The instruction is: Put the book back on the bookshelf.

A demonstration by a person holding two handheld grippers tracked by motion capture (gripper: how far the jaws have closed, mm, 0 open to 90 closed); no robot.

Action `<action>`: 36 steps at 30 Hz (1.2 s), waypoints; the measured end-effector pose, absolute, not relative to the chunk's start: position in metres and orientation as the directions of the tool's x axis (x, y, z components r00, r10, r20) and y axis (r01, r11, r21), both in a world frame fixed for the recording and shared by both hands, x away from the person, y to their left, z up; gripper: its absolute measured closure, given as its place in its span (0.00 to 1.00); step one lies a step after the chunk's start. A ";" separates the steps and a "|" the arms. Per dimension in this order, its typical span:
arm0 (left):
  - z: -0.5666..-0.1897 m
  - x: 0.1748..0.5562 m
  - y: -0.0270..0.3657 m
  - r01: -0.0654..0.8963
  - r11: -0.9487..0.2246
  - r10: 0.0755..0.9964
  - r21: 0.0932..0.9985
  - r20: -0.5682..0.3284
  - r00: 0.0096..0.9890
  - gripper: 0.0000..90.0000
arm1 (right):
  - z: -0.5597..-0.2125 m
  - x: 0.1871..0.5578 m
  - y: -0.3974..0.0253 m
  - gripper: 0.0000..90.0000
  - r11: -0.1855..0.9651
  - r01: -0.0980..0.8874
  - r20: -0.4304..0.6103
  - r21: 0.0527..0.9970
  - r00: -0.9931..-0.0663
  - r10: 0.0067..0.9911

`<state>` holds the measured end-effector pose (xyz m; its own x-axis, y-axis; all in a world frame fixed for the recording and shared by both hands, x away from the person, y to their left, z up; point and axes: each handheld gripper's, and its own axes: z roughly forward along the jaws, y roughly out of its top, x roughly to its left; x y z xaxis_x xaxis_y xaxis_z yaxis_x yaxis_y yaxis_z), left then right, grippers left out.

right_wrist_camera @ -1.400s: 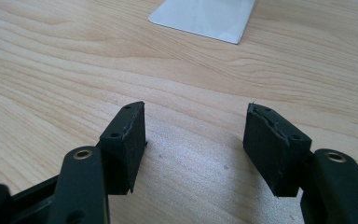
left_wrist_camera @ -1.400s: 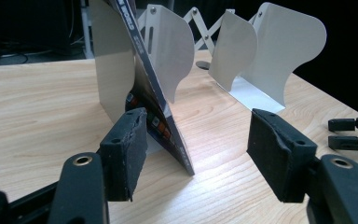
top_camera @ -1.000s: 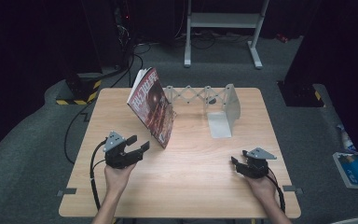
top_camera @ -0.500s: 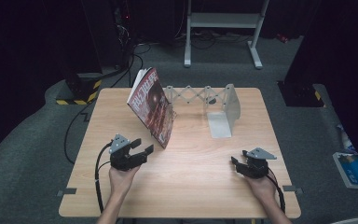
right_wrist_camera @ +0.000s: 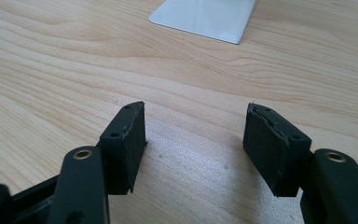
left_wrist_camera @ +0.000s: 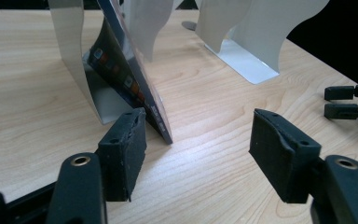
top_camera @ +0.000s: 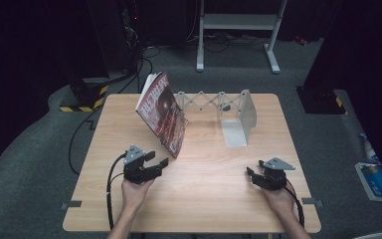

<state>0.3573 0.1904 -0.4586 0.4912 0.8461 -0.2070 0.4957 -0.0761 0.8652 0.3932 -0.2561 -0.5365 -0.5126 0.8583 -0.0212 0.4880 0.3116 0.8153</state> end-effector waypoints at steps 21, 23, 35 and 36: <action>-0.478 0.363 0.175 0.536 -0.107 0.834 0.838 -0.218 0.507 0.40 | -0.536 0.393 -0.256 0.43 0.311 0.489 -0.020 0.815 -0.512 0.859; -0.480 0.364 0.171 0.533 -0.110 0.830 0.839 -0.217 0.513 0.40 | -0.536 0.393 -0.256 0.43 0.311 0.489 -0.020 0.815 -0.512 0.859; -0.495 0.368 0.159 0.554 -0.117 0.828 0.824 -0.226 0.513 0.40 | -0.536 0.393 -0.256 0.43 0.311 0.489 -0.020 0.815 -0.512 0.859; -0.496 0.368 0.158 0.555 -0.116 0.829 0.823 -0.227 0.511 0.41 | -0.537 0.393 -0.256 0.43 0.311 0.489 -0.021 0.815 -0.512 0.859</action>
